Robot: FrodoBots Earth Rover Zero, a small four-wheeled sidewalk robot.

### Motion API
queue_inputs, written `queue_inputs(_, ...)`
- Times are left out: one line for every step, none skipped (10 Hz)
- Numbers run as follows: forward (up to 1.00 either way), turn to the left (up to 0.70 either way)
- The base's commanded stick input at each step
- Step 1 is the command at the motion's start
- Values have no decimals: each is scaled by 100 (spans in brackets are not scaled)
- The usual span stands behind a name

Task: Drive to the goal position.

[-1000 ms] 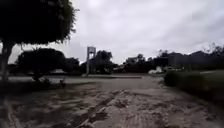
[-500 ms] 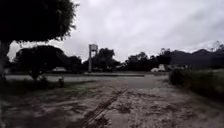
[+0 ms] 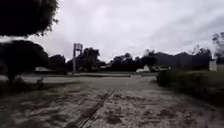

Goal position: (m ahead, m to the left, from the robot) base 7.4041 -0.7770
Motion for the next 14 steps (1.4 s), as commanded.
queue_inputs(50,0)
queue_inputs(50,0)
queue_inputs(50,0)
queue_inputs(50,0)
queue_inputs(50,0)
queue_inputs(50,0)
queue_inputs(50,0)
queue_inputs(50,0)
queue_inputs(50,0)
queue_inputs(50,0)
queue_inputs(50,0)
queue_inputs(50,0)
queue_inputs(50,0)
queue_inputs(50,0)
